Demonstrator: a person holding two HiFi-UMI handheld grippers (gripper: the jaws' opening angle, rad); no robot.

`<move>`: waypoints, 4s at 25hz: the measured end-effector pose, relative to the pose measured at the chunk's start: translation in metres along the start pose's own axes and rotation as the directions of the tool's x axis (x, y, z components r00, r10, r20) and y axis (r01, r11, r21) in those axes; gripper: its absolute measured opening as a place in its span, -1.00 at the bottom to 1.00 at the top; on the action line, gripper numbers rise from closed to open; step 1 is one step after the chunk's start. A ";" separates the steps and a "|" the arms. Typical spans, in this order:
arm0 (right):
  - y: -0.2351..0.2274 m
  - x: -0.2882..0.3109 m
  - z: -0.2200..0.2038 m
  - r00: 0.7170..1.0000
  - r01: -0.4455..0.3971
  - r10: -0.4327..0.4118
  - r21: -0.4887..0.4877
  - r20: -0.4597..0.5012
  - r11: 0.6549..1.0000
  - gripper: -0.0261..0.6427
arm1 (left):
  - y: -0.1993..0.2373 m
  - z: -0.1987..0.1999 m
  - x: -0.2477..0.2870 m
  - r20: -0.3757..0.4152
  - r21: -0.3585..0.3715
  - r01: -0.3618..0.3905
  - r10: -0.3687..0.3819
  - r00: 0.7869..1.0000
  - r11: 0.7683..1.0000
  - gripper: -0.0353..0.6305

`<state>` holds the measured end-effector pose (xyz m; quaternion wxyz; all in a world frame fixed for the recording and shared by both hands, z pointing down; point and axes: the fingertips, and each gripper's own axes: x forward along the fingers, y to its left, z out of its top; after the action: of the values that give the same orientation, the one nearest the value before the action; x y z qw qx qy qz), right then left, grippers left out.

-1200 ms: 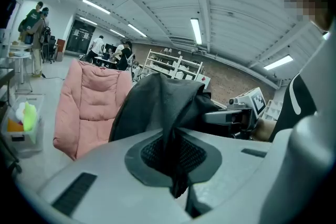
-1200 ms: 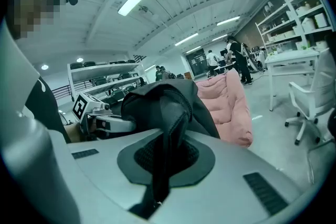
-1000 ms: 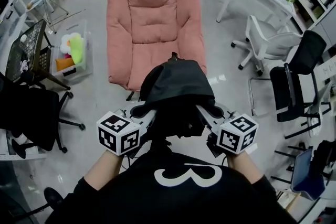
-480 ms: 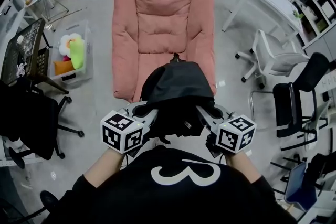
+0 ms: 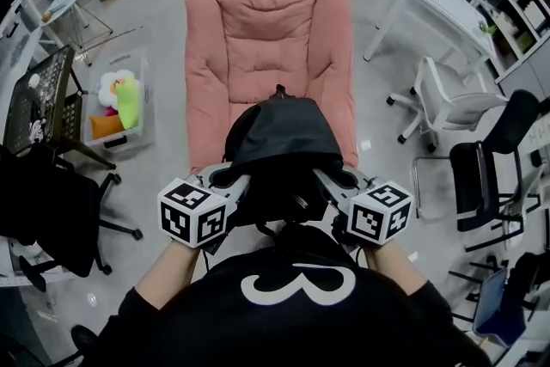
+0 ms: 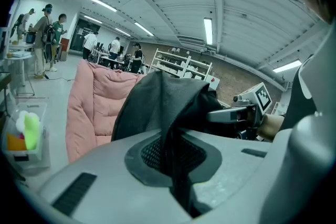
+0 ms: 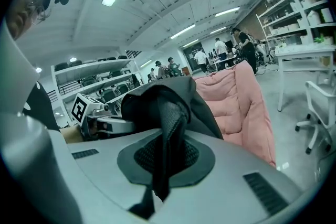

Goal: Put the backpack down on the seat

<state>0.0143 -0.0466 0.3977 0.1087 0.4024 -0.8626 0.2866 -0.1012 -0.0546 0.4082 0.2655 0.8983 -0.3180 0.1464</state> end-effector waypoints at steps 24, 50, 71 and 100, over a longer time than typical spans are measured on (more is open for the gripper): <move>-0.132 0.142 0.068 0.992 -0.073 0.075 0.031 -0.101 0.997 -0.88 | 0.136 0.060 0.122 -0.060 -0.111 -0.123 0.117 0.991 0.986 -0.85; -0.286 0.273 0.051 0.958 -0.017 0.019 0.009 -0.287 1.000 -0.88 | 0.268 0.041 0.278 -0.246 -0.146 -0.254 0.214 0.945 0.956 -0.85; -0.337 0.346 0.044 0.951 0.049 -0.087 -0.133 -0.297 0.990 -0.73 | 0.341 0.033 0.323 -0.240 -0.151 -0.326 0.285 0.928 0.933 -0.74; -0.173 0.197 0.116 0.996 -0.067 0.062 -0.079 -0.063 0.995 -0.12 | 0.203 0.098 0.177 -0.021 -0.148 -0.090 0.088 0.996 0.985 -0.04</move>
<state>0.0215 -0.3272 0.4560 0.1419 0.3608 -0.8824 0.2667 -0.0896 -0.3308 0.4829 0.3274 0.8597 -0.3661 0.1406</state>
